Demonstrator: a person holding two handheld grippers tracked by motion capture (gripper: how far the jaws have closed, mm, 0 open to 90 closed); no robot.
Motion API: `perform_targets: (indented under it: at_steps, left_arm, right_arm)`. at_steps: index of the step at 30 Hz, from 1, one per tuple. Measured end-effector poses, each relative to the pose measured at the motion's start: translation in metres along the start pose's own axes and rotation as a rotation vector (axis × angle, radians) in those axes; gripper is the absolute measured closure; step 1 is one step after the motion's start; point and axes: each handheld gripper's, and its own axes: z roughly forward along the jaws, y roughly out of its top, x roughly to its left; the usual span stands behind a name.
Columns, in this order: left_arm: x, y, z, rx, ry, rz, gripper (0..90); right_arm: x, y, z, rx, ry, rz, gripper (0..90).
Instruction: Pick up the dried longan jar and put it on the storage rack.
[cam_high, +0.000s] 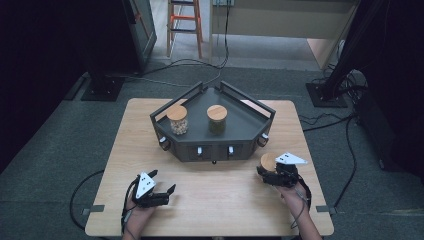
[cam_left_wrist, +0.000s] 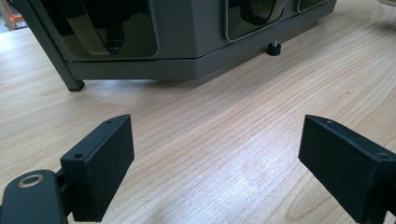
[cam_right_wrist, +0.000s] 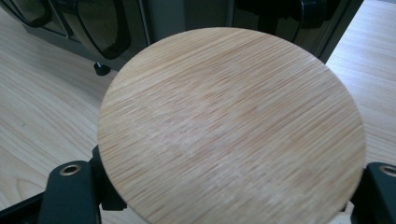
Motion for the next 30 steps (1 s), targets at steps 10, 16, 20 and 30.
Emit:
perform_targets:
  at_steps: [10,16,20,30]
  left_arm:
    - [0.0,0.0,0.0,0.0,0.0,-0.003,10.3]
    - [0.0,0.0,0.0,-0.001,0.0,-0.005,10.4]
    - [0.001,0.0,0.0,-0.001,-0.001,-0.007,10.3]
    - [0.0,0.0,0.0,0.001,0.0,-0.003,10.3]
  right_arm:
    - [0.002,0.009,-0.005,-0.002,0.022,-0.017,25.0]
    - [0.006,0.019,-0.007,-0.005,0.022,-0.024,25.0]
    - [0.007,0.022,-0.009,-0.017,0.027,-0.035,25.0]
    - [0.007,0.035,-0.013,-0.008,0.044,-0.048,25.0]
